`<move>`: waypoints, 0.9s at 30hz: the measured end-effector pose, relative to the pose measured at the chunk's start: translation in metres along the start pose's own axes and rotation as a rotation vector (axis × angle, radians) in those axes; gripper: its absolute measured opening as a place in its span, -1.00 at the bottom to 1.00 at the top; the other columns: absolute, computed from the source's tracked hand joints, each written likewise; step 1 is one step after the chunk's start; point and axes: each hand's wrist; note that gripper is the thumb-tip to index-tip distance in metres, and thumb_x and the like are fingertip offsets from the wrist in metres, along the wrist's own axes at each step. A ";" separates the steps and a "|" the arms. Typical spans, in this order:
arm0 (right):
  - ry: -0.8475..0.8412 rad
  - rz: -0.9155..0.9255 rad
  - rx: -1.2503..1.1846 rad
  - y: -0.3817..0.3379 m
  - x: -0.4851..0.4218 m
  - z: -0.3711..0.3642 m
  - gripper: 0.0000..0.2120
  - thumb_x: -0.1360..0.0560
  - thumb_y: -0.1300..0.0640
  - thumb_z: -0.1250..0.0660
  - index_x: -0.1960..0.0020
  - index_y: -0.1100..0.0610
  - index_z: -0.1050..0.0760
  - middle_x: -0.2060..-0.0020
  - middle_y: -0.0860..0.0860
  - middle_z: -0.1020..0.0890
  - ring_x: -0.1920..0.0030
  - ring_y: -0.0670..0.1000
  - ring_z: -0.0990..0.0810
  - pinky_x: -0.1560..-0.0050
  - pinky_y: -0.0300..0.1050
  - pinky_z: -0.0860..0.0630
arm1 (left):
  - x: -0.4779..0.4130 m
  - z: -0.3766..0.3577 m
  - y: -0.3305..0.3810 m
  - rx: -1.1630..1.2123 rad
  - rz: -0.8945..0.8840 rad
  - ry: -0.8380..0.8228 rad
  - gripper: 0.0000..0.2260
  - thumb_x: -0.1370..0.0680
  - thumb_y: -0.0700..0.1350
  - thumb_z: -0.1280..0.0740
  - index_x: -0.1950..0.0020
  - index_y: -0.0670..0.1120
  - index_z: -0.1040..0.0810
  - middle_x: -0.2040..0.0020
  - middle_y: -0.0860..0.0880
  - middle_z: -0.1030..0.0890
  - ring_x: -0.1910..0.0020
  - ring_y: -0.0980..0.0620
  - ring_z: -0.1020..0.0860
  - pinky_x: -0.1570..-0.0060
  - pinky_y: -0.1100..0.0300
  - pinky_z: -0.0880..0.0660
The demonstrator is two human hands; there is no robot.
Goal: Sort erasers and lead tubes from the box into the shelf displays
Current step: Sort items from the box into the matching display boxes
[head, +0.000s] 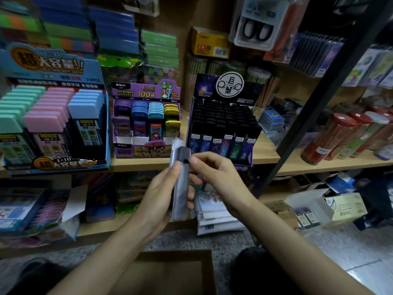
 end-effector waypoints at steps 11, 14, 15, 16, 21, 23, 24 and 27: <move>0.066 -0.018 -0.070 -0.002 0.010 -0.003 -0.95 -0.48 0.14 -0.38 0.14 0.08 -0.52 0.35 -0.11 -0.54 0.26 -0.13 -0.53 0.24 -0.32 -0.46 | -0.008 0.004 -0.008 -0.486 -0.164 0.028 -0.68 -0.31 0.13 -0.37 -0.03 0.15 -0.45 0.25 0.14 -0.59 0.34 0.22 -0.54 0.37 0.33 -0.45; 0.077 -0.042 -0.122 -0.004 0.010 0.001 -0.86 -0.55 0.20 -0.28 0.20 0.16 -0.48 0.33 0.05 -0.53 0.29 -0.05 -0.53 0.24 -0.19 -0.46 | -0.009 -0.002 -0.011 -0.392 -0.162 0.027 -0.69 -0.35 0.06 -0.34 -0.05 0.01 -0.44 0.25 0.13 -0.64 0.34 0.21 -0.60 0.37 0.34 -0.52; 0.093 -0.044 -0.127 -0.006 0.009 0.004 -0.83 -0.56 0.21 -0.25 0.20 0.18 -0.47 0.32 0.07 -0.52 0.32 -0.05 -0.52 0.25 -0.19 -0.46 | -0.009 -0.004 -0.011 -0.329 -0.137 0.054 -0.70 -0.39 0.08 -0.29 -0.05 -0.02 -0.46 0.23 0.08 -0.65 0.33 0.14 -0.63 0.38 0.29 -0.55; 0.123 -0.035 -0.114 -0.010 0.007 0.009 -0.84 -0.56 0.22 -0.24 0.18 0.22 -0.47 0.31 0.09 -0.52 0.33 -0.06 -0.50 0.26 -0.19 -0.46 | -0.010 -0.004 -0.011 -0.281 -0.119 0.083 -0.70 -0.42 0.10 -0.23 -0.05 -0.04 -0.47 0.23 0.06 -0.66 0.33 0.08 -0.65 0.39 0.26 -0.57; 0.485 0.242 0.029 -0.039 -0.007 0.065 -0.92 -0.51 0.23 -0.33 0.03 0.09 -0.48 0.29 -0.04 -0.57 0.30 -0.17 -0.55 0.22 -0.30 -0.50 | -0.015 0.001 -0.009 -0.213 -0.108 0.179 -0.70 -0.46 0.09 -0.18 -0.01 -0.11 -0.45 0.36 0.04 -0.60 0.46 0.11 -0.56 0.55 0.30 -0.46; 0.559 0.389 0.217 -0.041 -0.008 0.083 -0.87 -0.49 0.23 -0.37 0.04 0.04 -0.50 0.25 -0.10 -0.61 0.19 -0.19 -0.60 0.11 -0.32 -0.51 | -0.015 0.005 -0.009 -0.270 -0.115 0.186 -0.74 -0.43 0.05 -0.27 0.00 -0.09 -0.46 0.39 0.02 -0.57 0.48 0.11 -0.53 0.56 0.30 -0.42; 0.569 0.432 0.295 -0.039 -0.008 0.088 -0.86 -0.48 0.24 -0.38 0.05 0.03 -0.50 0.24 -0.16 -0.61 0.17 -0.25 -0.60 0.09 -0.37 -0.49 | -0.014 0.006 -0.009 -0.304 -0.119 0.184 -0.74 -0.41 0.04 -0.31 0.00 -0.07 -0.46 0.41 0.02 -0.56 0.51 0.11 -0.50 0.57 0.29 -0.40; 0.533 0.437 0.408 -0.027 -0.013 0.093 -0.87 -0.48 0.24 -0.38 0.01 0.07 -0.51 0.20 -0.19 -0.60 0.13 -0.28 -0.59 0.03 -0.36 -0.50 | -0.013 0.008 -0.011 -0.374 -0.112 0.156 -0.72 -0.38 0.03 -0.37 0.00 -0.07 -0.47 0.47 0.04 -0.49 0.58 0.12 -0.36 0.59 0.28 -0.31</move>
Point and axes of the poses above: each hand's wrist, its own x-axis away from the middle knuckle, its own z-axis out of the back of the hand, y = z × x
